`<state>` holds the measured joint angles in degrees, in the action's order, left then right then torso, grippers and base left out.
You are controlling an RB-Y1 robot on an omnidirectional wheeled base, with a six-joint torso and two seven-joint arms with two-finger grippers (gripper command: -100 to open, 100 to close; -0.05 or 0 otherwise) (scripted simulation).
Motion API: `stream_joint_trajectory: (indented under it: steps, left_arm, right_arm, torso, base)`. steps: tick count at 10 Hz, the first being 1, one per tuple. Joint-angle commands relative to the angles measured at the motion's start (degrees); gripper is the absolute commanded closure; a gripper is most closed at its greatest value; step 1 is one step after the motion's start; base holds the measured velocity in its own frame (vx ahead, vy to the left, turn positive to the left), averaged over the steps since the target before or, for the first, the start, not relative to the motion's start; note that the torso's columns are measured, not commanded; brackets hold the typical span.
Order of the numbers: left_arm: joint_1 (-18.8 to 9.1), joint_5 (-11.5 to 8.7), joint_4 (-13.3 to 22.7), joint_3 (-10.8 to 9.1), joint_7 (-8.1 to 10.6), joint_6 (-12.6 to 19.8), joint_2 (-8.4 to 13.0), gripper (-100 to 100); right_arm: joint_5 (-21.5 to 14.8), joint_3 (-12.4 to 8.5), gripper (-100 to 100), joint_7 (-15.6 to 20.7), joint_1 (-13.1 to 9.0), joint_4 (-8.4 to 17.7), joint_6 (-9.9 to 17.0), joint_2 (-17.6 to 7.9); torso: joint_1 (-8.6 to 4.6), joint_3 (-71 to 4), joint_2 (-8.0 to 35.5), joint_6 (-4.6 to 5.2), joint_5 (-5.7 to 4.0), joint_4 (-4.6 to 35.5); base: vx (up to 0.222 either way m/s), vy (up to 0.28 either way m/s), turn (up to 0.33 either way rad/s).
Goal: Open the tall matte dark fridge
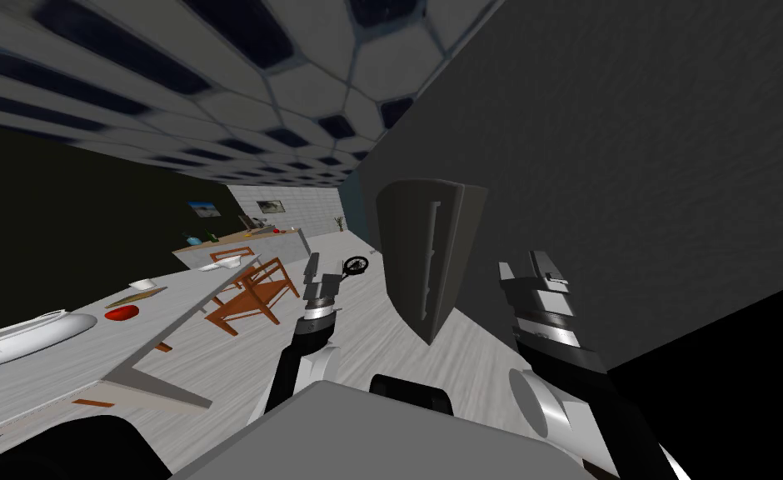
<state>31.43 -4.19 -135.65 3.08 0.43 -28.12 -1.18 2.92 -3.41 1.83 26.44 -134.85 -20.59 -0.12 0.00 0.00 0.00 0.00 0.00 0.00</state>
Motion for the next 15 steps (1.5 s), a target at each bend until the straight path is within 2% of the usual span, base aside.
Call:
stream_joint_trajectory:
  steps: [1,9,10,12,15]
  left_arm:
    - [0.00,0.00,0.00,0.00,0.00,0.00,0.00,0]
    - [0.00,0.00,-0.02,0.00,0.00,-0.01,0.00,0]
    - [0.00,0.00,-0.02,0.00,0.00,-0.01,0.00,0]
    - [0.00,0.00,0.01,0.00,0.00,0.00,0.00,0]
    - [0.01,0.00,0.01,0.00,0.00,0.00,0.00,0]
  right_arm:
    - [0.00,0.00,0,0.00,0.00,0.00,0.00,0.00]
    - [0.00,0.00,0,0.00,0.00,-0.02,-0.01,0.00]
    - [-0.99,0.03,-100,0.40,-0.40,0.08,-0.12,-2.21]
    - [-3.28,0.11,-100,1.32,-1.30,0.27,-0.38,-5.29]
    - [-8.45,0.29,-100,3.49,-3.41,0.58,-1.03,-9.56]
  torso:
    - [0.00,-4.67,2.32,0.00,0.00,2.35]
    - [0.00,-70.73,35.39,0.00,0.00,35.37]
    - [0.00,-79.19,39.62,0.00,0.00,39.60]
    - [0.00,-84.26,42.07,0.00,0.00,42.05]
    - [0.00,-84.58,42.26,0.00,0.00,42.27]
  base:
    - [0.000,0.000,0.000]
    - [0.000,0.000,0.000]
    - [0.008,0.000,0.004]
    - [0.006,-0.003,0.007]
    - [0.012,-0.006,0.010]
